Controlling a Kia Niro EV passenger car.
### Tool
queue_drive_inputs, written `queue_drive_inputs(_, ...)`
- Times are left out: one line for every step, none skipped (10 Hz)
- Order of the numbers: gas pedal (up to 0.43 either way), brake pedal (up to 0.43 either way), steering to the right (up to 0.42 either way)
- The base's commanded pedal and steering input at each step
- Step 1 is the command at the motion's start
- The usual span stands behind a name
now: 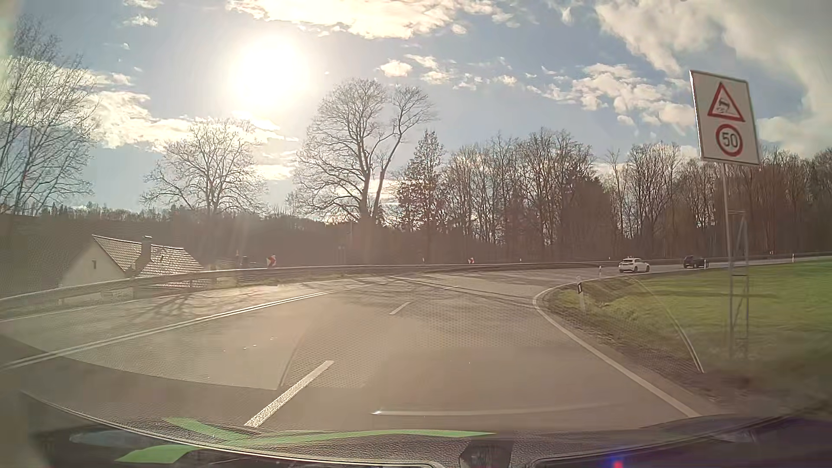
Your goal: Follow the waypoints while adhering to traffic rules and regulations
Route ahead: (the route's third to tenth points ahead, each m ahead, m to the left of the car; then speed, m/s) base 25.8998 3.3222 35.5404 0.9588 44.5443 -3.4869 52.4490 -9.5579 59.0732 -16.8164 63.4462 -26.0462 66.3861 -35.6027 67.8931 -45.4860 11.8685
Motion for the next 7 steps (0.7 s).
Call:
queue_drive_inputs(0.150,0.000,0.022)
queue_drive_inputs(0.138,0.000,0.025)
queue_drive_inputs(0.138,0.000,0.028)
queue_drive_inputs(0.110,0.000,0.029)
queue_drive_inputs(0.098,0.000,0.030)
queue_drive_inputs(0.087,0.000,0.032)
queue_drive_inputs(0.087,0.000,0.034)
